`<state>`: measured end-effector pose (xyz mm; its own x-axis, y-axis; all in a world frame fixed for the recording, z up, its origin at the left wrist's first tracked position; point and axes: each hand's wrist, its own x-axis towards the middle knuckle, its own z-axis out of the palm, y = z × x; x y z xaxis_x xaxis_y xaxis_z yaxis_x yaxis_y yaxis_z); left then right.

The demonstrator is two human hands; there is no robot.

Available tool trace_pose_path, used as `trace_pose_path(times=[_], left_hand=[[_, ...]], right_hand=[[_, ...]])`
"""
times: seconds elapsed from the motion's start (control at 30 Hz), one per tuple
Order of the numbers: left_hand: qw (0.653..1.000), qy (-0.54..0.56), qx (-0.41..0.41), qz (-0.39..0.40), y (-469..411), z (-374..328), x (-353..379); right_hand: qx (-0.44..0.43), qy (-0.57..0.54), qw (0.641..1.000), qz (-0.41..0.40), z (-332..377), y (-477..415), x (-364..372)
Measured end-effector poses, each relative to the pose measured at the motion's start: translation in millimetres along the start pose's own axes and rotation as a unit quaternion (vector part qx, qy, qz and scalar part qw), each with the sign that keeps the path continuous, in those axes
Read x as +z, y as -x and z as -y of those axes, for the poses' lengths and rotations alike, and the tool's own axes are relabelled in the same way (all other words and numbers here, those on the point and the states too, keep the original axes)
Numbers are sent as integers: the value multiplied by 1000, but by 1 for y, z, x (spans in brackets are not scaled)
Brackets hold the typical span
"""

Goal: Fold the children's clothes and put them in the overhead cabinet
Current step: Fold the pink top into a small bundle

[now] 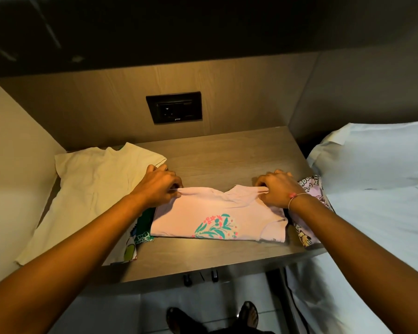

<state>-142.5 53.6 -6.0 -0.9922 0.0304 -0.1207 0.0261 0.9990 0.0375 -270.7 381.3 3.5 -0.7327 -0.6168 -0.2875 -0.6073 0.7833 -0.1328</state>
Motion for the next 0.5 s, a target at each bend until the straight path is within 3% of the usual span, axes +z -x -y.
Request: trace_pose_path(times=[0.1,0.2,0.33,0.43,0.5], left_hand=[[998,27,3,-56,10,3,-1],[994,47,9,-99,24,6,-4],[995,37,44,-81,45,8,-7],[997,24,75,15,54,5,-4],[994,84,58,29,56,5,-7]], right_hand=[[-4,-8,1000,-10,2,4,-2],[-37,-12,995,-96,2,16,-1],[-90,34,985,-142,4,38,8],[-103,60,990,-75,1,47,11],[-99,32,994,-17,-1,46,3]])
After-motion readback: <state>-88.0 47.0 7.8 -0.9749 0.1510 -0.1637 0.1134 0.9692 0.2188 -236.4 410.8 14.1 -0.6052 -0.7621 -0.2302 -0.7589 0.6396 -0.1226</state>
